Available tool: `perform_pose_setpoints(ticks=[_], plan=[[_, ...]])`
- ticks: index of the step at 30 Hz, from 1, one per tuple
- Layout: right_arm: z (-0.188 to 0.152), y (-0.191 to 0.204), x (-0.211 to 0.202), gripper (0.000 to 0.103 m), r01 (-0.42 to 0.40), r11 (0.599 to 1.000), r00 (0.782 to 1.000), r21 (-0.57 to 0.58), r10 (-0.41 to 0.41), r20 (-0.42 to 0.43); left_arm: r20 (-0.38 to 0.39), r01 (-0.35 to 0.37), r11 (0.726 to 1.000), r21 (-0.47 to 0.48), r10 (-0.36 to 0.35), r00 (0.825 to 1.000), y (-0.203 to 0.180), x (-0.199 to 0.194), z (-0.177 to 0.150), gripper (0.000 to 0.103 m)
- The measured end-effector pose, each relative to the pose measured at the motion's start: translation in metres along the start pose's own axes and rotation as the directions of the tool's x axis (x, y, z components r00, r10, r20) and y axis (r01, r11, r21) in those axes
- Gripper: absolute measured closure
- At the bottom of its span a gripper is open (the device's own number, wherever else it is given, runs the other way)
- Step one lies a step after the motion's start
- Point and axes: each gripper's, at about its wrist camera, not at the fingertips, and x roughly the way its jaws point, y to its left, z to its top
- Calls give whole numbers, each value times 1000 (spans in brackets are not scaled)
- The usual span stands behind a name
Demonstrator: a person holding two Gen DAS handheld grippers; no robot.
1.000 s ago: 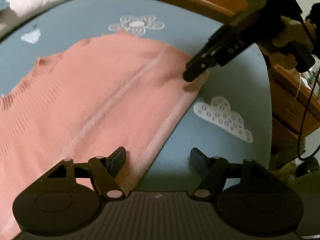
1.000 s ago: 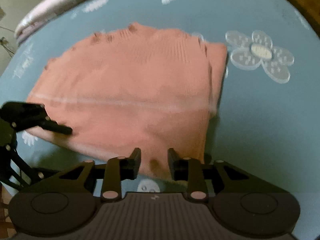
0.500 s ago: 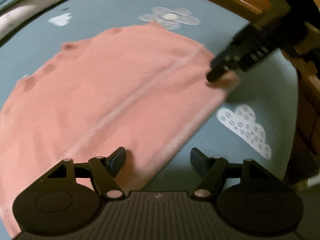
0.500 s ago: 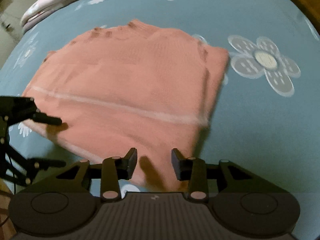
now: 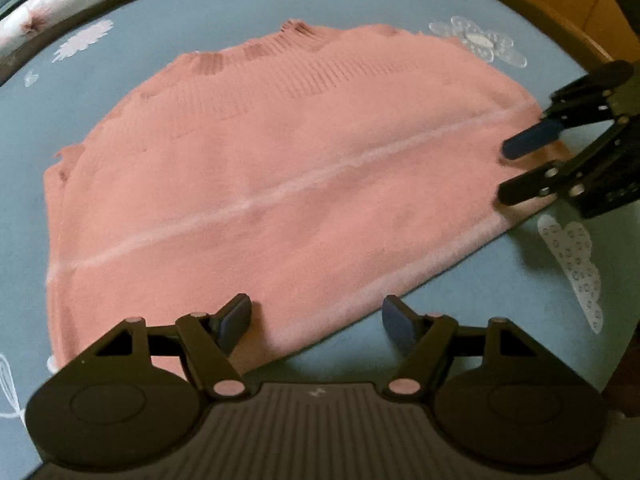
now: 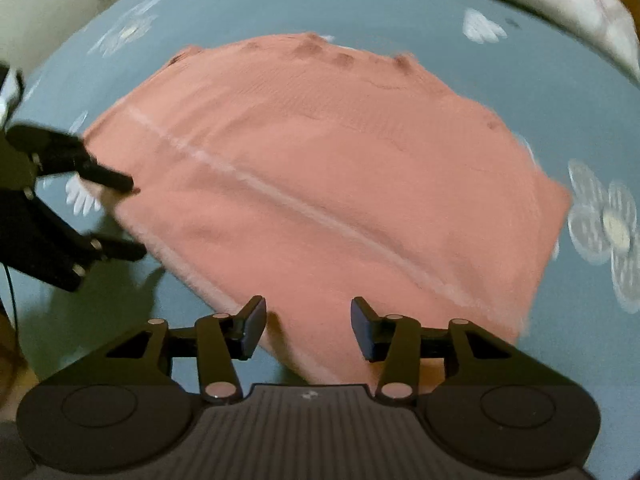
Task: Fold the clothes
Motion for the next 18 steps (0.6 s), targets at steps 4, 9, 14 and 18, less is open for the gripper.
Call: perform_pose_setpoints(ticks=[4, 9, 14, 18], plan=[[15, 49, 5, 47, 65, 984, 998, -165, -60, 35, 8, 66, 979, -194, -65, 998, 34, -19, -21, 30], [29, 133, 20, 40, 165, 912, 984, -376, -129, 120, 34, 156, 814, -560, -165, 986, 107, -25, -58, 31], [33, 187, 47, 40, 243, 844, 970, -479, -205, 131, -15, 106, 801, -590, -142, 990, 135, -20, -68, 32], [29, 208, 66, 40, 326, 757, 945, -566, -286, 161, -4, 144, 828, -542, -174, 985, 141, -12, -64, 32]])
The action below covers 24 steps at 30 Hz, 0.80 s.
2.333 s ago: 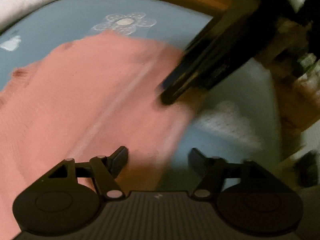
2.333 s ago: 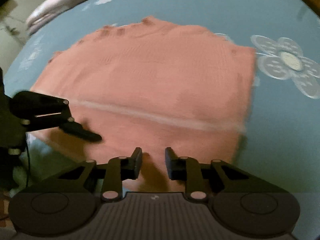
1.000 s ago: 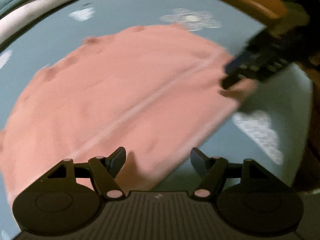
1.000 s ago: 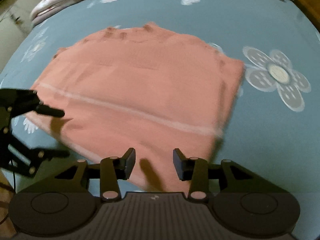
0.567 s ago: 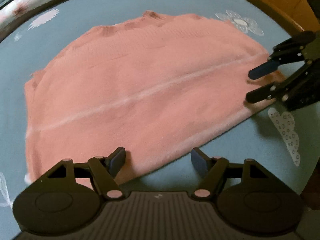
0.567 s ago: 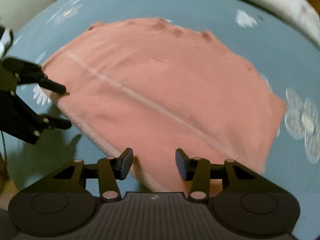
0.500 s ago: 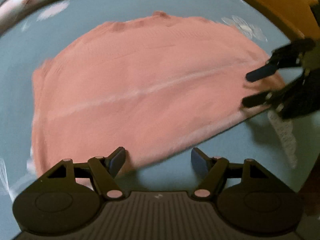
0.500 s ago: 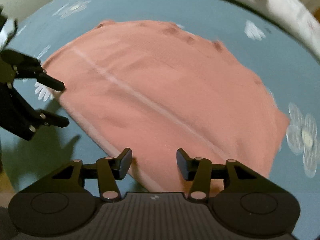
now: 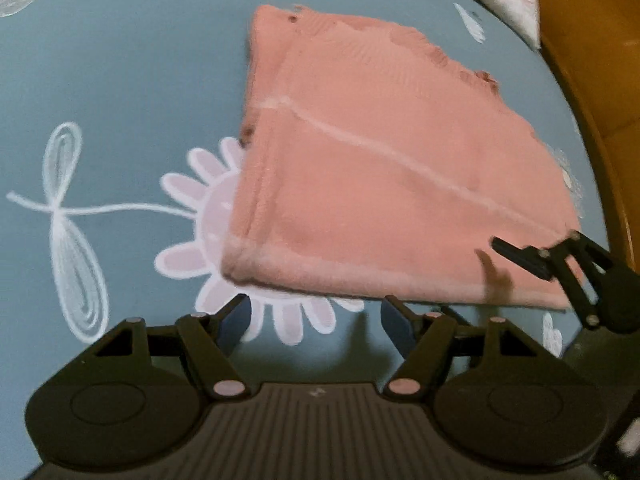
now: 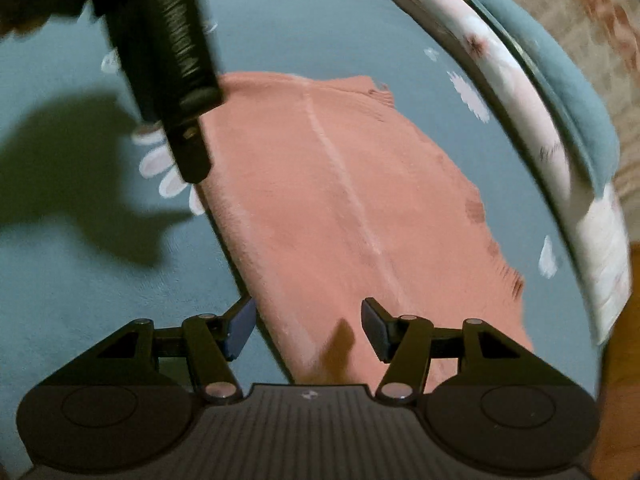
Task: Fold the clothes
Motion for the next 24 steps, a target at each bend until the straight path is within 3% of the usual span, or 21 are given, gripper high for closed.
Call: perform_pose_setpoints(ticks=[2, 5, 7, 8, 9, 11, 14, 17, 18, 21, 24], plan=[[3, 7, 5, 40, 20, 999, 1000, -47, -20, -9, -6, 8, 999, 38, -8, 1000, 1, 1, 0, 32], [5, 16, 11, 40, 49, 993, 999, -111, -49, 4, 3, -14, 983, 181, 13, 1000, -8, 1, -2, 32], [6, 17, 12, 40, 66, 988, 998, -139, -64, 19, 10, -46, 945, 322, 46, 999, -17, -1, -7, 31], [6, 16, 13, 40, 72, 986, 997, -149, -69, 26, 25, -79, 909, 409, 75, 997, -23, -3, -12, 31], [6, 14, 14, 40, 77, 984, 997, -158, -73, 32, 40, -110, 859, 500, 104, 994, -30, -3, -18, 31], [4, 9, 13, 40, 87, 982, 996, -168, -81, 43, 77, -164, 726, 668, 151, 985, -45, -2, -32, 29], [4, -2, 7, 40, 104, 987, 994, -126, -97, 59, 203, -264, 475, 840, 176, 963, -68, -1, -57, 29], [4, -13, 1, 40, 111, 990, 992, -85, -105, 71, 347, -371, 224, 901, 138, 927, -86, 1, -80, 29], [5, -16, 0, 40, 110, 991, 992, -70, -104, 74, 389, -405, 155, 901, 124, 913, -91, 4, -85, 29], [7, -23, -3, 40, 91, 996, 993, -23, -89, 78, 474, -478, 12, 878, 107, 874, -97, 22, -88, 29], [6, -29, -3, 40, 76, 997, 993, 5, -76, 86, 518, -512, -84, 855, 95, 850, -93, 44, -83, 29]])
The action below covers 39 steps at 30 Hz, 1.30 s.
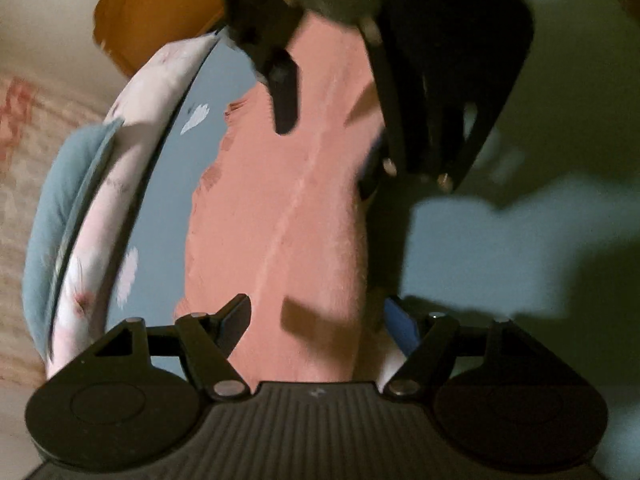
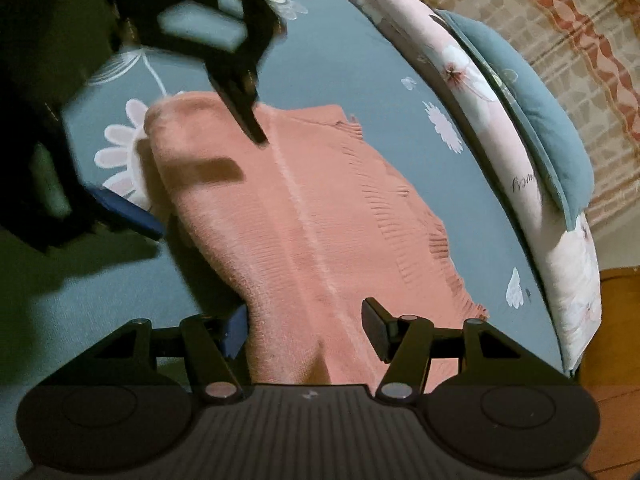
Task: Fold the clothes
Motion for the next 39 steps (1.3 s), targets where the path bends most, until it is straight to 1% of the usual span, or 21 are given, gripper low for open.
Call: perform_pose_setpoints(ticks=[2, 4, 6, 9, 11, 13, 14, 17, 20, 22, 25, 26, 27, 28, 29, 30, 32, 33, 35, 36, 39], plan=[[-1, -2, 2, 40, -9, 1000, 1000, 11, 8, 7, 11, -32, 998, 61, 31, 999, -2, 13, 1, 27], [-3, -1, 3, 39, -15, 1000, 1000, 12, 14, 13, 6, -76, 994, 81, 75, 997, 2, 22, 4, 27], [-10, 2, 6, 37, -20, 1000, 1000, 5, 20, 7, -12, -57, 997, 47, 58, 998, 11, 26, 4, 27], [-28, 9, 10, 37, -7, 1000, 999, -29, 6, -39, -29, -42, 999, -14, 42, 999, 21, 23, 0, 27], [-45, 8, 13, 37, 12, 999, 997, -52, -16, -82, -40, -36, 997, -70, 33, 999, 28, 23, -1, 27], [-64, -1, 10, 34, 31, 998, 994, -54, -36, -102, -46, -40, 993, -112, 35, 998, 34, 19, -3, 27], [-74, -6, 10, 29, 49, 997, 991, -62, -57, -123, -49, -42, 991, -126, 36, 998, 37, 17, -3, 27], [-110, -25, 12, 28, 109, 989, 972, -103, -128, -197, -60, -45, 988, -145, 36, 998, 42, 13, -7, 27], [-141, -44, 12, 28, 138, 982, 954, -126, -166, -251, -78, -48, 993, -109, 40, 996, 39, 13, -12, 27], [-155, -48, 12, 28, 159, 972, 943, -175, -202, -264, -95, -45, 997, -68, 39, 995, 30, 13, -16, 27], [-161, -43, 11, 30, 165, 962, 949, -218, -215, -231, -92, -63, 996, 63, 69, 993, 13, 18, -15, 28], [-162, -37, 10, 35, 164, 957, 952, -241, -217, -215, -86, -69, 991, 112, 79, 993, 7, 21, -14, 32], [-163, -33, 10, 40, 162, 953, 956, -258, -216, -200, -79, -74, 984, 161, 87, 993, 1, 21, -14, 44], [-163, -31, 11, 43, 156, 951, 960, -266, -209, -188, -73, -71, 976, 206, 88, 993, -6, 21, -14, 53], [-163, -30, 11, 52, 150, 950, 963, -274, -203, -175, -70, -63, 967, 248, 83, 994, -12, 20, -14, 73], [-163, -29, 11, 63, 139, 951, 967, -278, -190, -166, -67, -55, 956, 288, 77, 995, -18, 20, -15, 84], [-167, -26, 8, 75, 107, 954, 974, -279, -157, -162, -63, -37, 939, 343, 62, 996, -26, 18, -19, 87], [-166, -25, 6, 79, 96, 956, 976, -278, -145, -163, -67, -22, 942, 334, 47, 997, -22, 17, -18, 89], [-164, -30, 3, 81, 65, 965, 979, -255, -111, -172, -73, 2, 951, 309, 22, 997, -13, 16, -14, 91], [-163, -34, 1, 84, 47, 971, 980, -234, -90, -177, -70, 8, 950, 313, 15, 997, -9, 13, -13, 91], [-154, -57, -7, 87, -9, 990, 982, -138, -17, -189, -52, 20, 943, 333, -2, 999, 0, 2, -10, 92]])
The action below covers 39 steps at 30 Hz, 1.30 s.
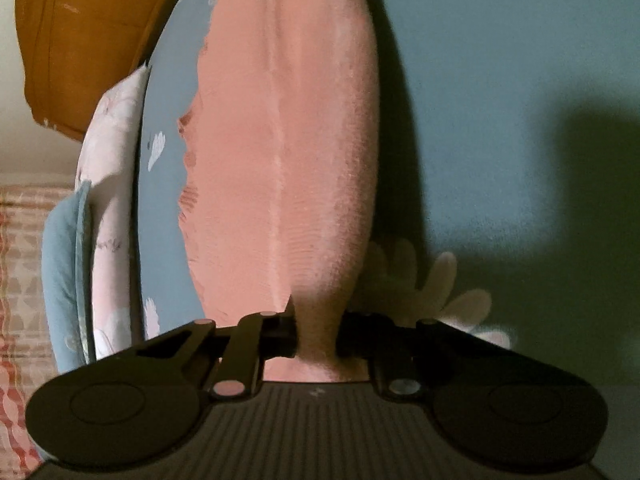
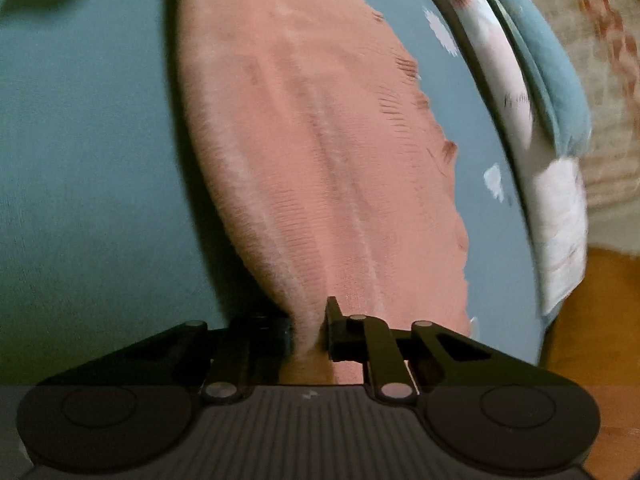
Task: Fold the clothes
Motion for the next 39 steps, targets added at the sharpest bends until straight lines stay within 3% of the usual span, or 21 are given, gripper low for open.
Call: perform_pose_setpoints(ticks=[6, 11, 19, 28, 29, 32, 35, 37, 39], plan=[[1, -30, -30, 88, -20, 999, 999, 41, 19, 25, 18, 7, 1000, -12, -7, 1000, 19, -28, 3, 92], [-7, -35, -44, 88, -68, 997, 998, 42, 68, 4, 59, 90, 995, 30, -92, 994, 6, -57, 13, 92], [-22, 17, -77, 87, -259, 966, 965, -17, 258, -43, 49, 210, 977, 37, -212, 976, -45, -92, 18, 92], [-22, 26, -56, 87, -276, 961, 959, -23, 273, -71, 54, 220, 975, 22, -221, 974, -65, -88, 17, 91], [-22, 26, -54, 83, -277, 961, 958, -19, 275, -78, 55, 214, 976, 28, -215, 975, -67, -88, 16, 89], [-23, 29, -46, 68, -312, 949, 944, -33, 306, -127, 52, 233, 971, 57, -236, 970, -67, -86, 16, 71], [-25, 30, -55, 66, -344, 938, 932, -45, 336, -134, 33, 291, 957, -9, -291, 956, -59, -98, 6, 65], [-25, 22, -63, 66, -378, 926, 919, 5, 375, -120, 15, 354, 932, -80, -354, 935, -49, -107, 1, 64], [-19, 8, -69, 66, -404, 912, 910, 74, 409, -74, 42, 365, 917, -163, -363, 931, -32, -113, 3, 63]])
